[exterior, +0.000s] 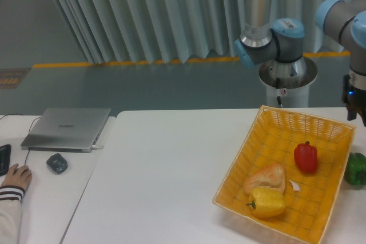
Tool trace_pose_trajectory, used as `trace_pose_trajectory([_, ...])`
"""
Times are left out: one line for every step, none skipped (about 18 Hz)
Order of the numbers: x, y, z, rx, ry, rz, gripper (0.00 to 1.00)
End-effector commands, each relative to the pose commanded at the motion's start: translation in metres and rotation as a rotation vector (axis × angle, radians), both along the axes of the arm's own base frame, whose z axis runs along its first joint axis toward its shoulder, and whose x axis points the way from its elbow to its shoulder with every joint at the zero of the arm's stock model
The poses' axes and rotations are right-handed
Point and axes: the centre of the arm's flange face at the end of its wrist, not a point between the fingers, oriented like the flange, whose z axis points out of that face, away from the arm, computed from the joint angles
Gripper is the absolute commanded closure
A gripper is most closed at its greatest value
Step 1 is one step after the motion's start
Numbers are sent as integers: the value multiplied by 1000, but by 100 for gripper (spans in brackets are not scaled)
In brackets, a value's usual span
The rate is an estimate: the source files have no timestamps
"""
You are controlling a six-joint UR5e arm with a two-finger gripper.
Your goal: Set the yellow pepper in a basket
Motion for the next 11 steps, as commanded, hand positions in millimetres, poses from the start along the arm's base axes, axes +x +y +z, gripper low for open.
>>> trace_pose_trajectory([0,1,-1,3,-4,0,0])
trace_pose_trajectory([-1,1,-3,3,-7,0,0])
trace_pose_trajectory([0,2,-5,6,-14,-2,0])
trace_pose_trajectory([1,5,-7,23,-29,-6,0])
trace_pose_trajectory([3,7,-9,43,-47,-8,0])
trace_pose_trajectory([3,8,-10,54,-53,-8,0])
trace_pose_trajectory([3,8,-10,54,-53,-8,0])
trace_pose_trajectory([3,8,-11,54,-55,-8,0])
trace_pose_trajectory([3,8,-11,54,-55,-8,0])
trace_pose_trajectory([2,7,-11,53,-55,-6,0])
trace_pose_trajectory([3,8,-11,53,-55,-8,0])
